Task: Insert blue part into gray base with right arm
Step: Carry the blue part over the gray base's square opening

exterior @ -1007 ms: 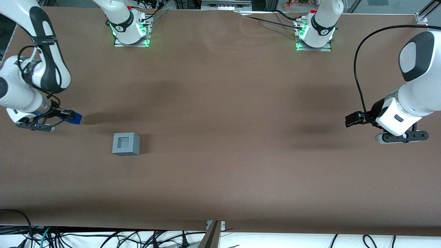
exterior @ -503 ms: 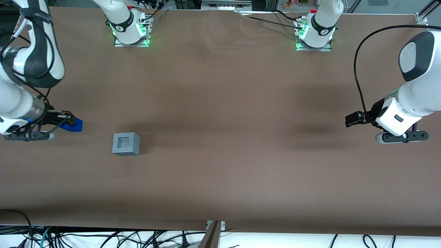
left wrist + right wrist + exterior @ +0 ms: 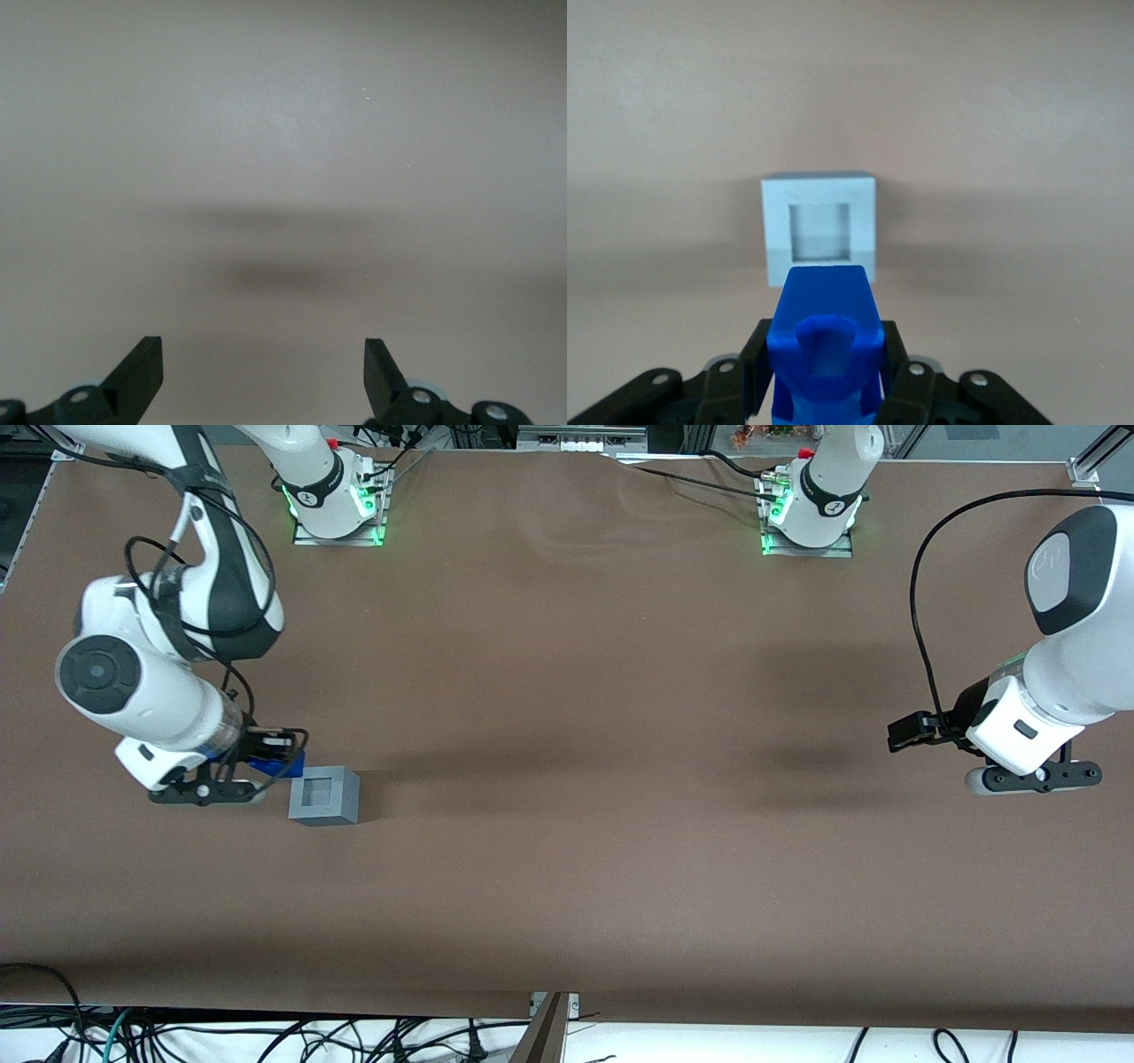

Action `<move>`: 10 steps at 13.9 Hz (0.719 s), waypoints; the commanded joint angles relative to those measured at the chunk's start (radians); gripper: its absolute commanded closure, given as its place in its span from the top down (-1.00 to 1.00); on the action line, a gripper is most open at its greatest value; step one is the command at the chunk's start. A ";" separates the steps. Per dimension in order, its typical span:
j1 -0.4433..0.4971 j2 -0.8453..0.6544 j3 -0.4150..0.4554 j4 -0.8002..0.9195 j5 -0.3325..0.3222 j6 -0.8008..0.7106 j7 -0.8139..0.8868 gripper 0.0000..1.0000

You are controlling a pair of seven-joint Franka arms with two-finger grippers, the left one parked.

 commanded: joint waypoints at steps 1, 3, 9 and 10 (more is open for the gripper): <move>-0.004 0.061 -0.003 0.037 0.000 0.042 0.007 -0.37; -0.004 0.080 -0.003 0.037 -0.003 0.071 0.000 -0.37; -0.010 0.117 -0.004 0.036 -0.008 0.106 -0.005 -0.38; -0.010 0.123 -0.004 0.034 -0.008 0.112 -0.005 -0.38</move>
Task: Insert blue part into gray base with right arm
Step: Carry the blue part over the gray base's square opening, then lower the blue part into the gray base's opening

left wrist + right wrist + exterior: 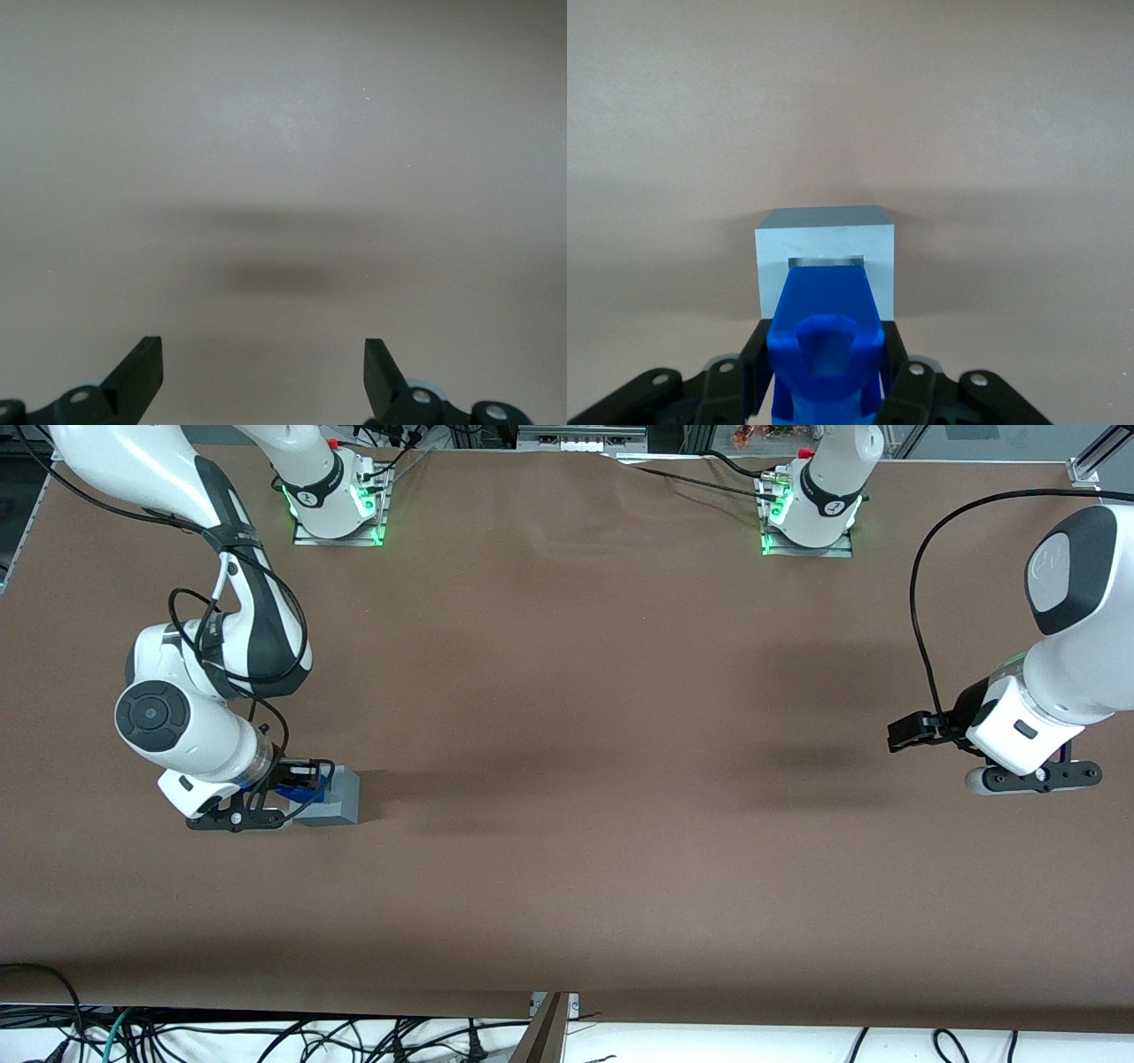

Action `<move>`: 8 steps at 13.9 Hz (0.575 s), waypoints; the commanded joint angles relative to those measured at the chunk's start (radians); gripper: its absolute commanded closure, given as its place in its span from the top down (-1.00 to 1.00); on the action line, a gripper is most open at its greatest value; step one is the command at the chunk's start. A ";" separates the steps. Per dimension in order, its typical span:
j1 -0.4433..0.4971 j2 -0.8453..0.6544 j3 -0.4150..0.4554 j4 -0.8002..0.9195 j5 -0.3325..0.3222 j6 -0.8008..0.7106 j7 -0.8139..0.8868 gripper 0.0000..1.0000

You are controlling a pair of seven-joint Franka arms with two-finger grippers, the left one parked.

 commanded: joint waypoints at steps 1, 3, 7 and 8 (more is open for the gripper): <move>-0.005 0.022 0.004 0.018 -0.007 0.011 -0.007 -0.38; -0.005 0.027 0.003 0.013 -0.007 0.011 -0.008 -0.38; -0.007 0.030 0.003 0.012 -0.009 0.012 -0.011 -0.38; -0.007 0.030 0.003 0.012 -0.009 0.012 -0.011 -0.38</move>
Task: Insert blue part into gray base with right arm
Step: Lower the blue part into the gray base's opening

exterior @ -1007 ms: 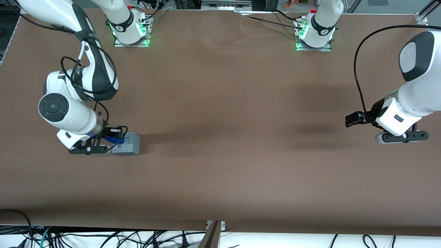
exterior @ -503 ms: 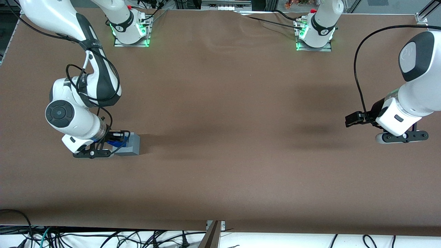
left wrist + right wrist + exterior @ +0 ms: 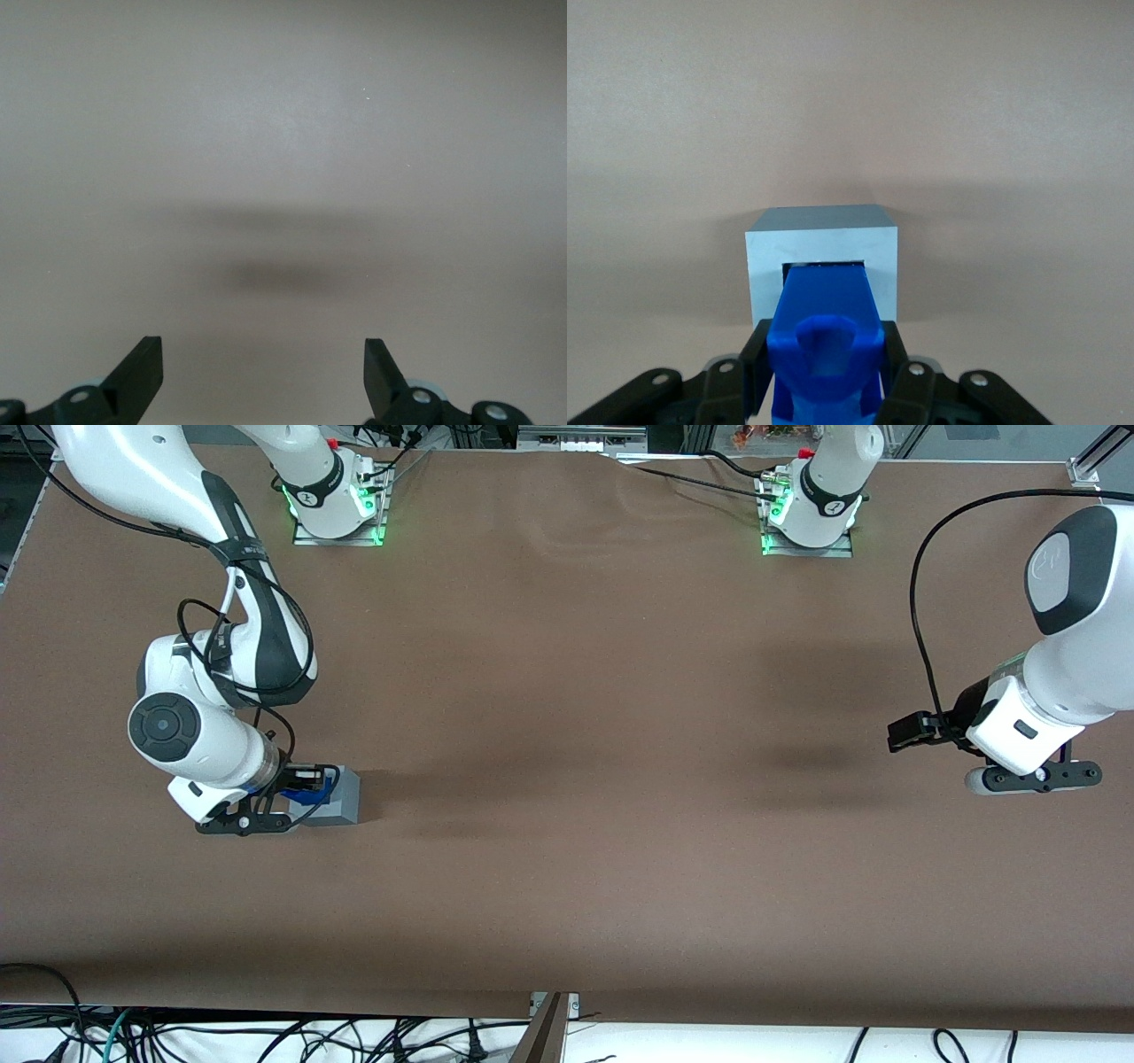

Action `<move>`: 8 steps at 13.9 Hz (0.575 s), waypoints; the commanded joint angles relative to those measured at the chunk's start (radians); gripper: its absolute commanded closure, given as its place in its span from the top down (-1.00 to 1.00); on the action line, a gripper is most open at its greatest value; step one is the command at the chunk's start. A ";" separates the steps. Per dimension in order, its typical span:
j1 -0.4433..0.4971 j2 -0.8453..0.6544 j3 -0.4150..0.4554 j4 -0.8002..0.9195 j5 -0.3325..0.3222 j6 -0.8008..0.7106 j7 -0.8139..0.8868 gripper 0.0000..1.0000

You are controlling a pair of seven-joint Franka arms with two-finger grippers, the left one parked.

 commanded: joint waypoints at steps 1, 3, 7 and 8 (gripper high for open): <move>-0.006 0.008 0.003 0.012 -0.009 0.005 -0.010 -0.38; -0.006 0.008 0.003 0.012 -0.009 0.019 -0.010 -0.38; -0.005 0.008 0.003 0.015 -0.007 0.021 -0.010 -0.37; -0.005 0.008 0.003 0.015 -0.006 0.021 -0.010 -0.37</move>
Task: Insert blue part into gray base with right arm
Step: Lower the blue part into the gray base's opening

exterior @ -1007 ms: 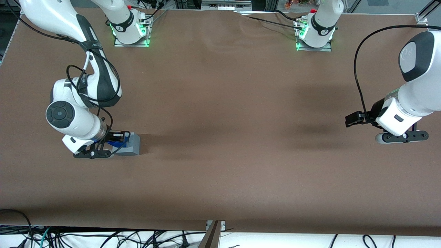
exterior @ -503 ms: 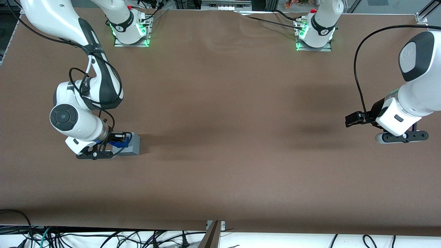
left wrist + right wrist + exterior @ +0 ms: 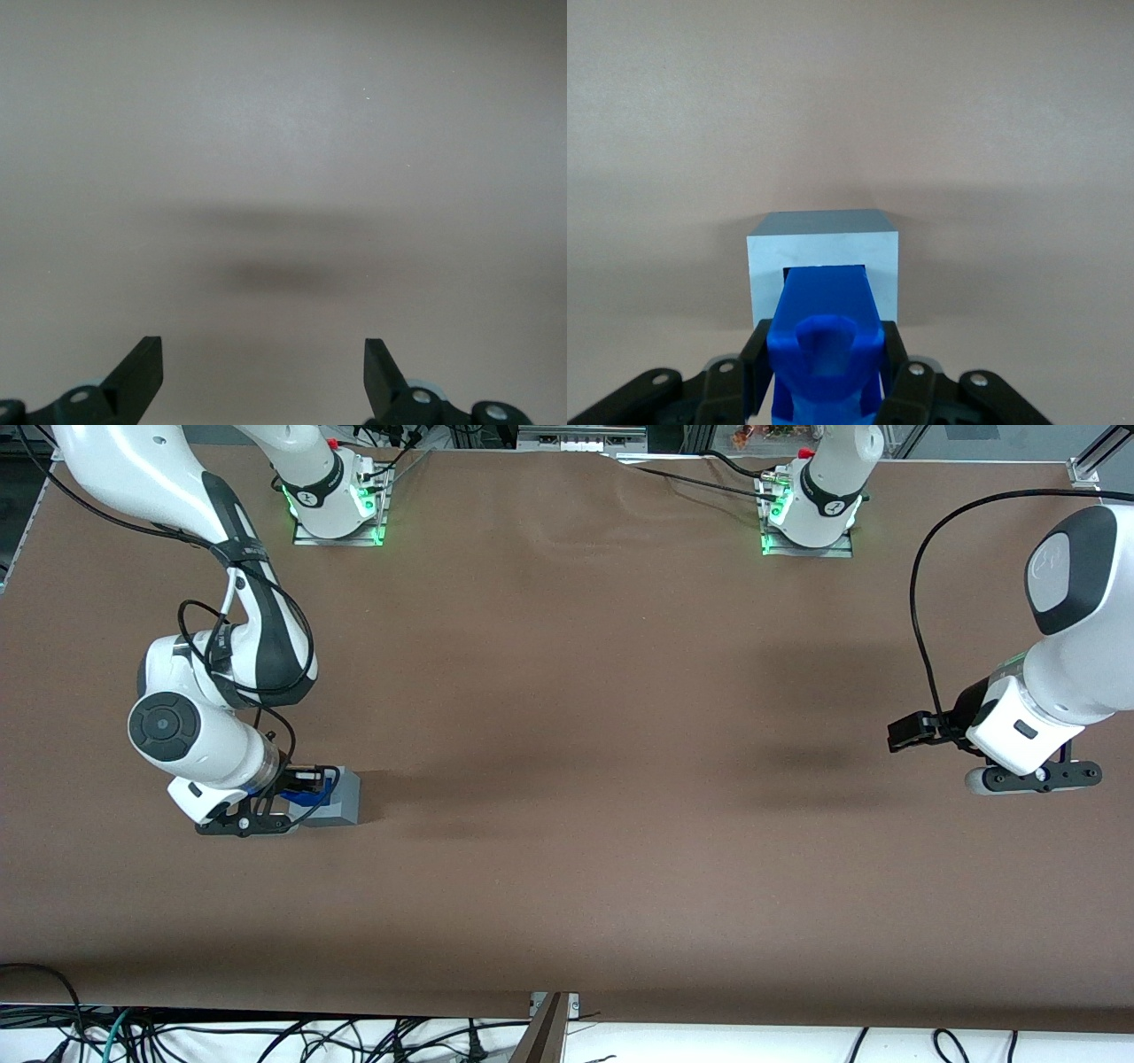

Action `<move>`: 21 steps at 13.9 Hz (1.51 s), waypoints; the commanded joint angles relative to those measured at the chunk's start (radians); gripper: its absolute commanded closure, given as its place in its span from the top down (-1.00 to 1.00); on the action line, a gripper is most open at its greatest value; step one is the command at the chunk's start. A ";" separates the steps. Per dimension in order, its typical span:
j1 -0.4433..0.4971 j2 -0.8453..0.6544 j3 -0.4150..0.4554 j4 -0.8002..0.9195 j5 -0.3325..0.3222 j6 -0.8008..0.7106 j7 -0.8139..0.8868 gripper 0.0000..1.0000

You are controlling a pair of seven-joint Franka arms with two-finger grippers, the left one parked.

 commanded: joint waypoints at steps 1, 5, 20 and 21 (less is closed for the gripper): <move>-0.003 0.007 0.003 0.015 -0.004 0.008 -0.010 -0.38; 0.000 0.007 0.005 0.015 -0.002 0.008 -0.008 -0.37; -0.005 0.022 0.005 0.013 -0.001 0.028 -0.014 -0.32; -0.005 0.022 0.005 0.013 0.001 0.028 -0.013 0.53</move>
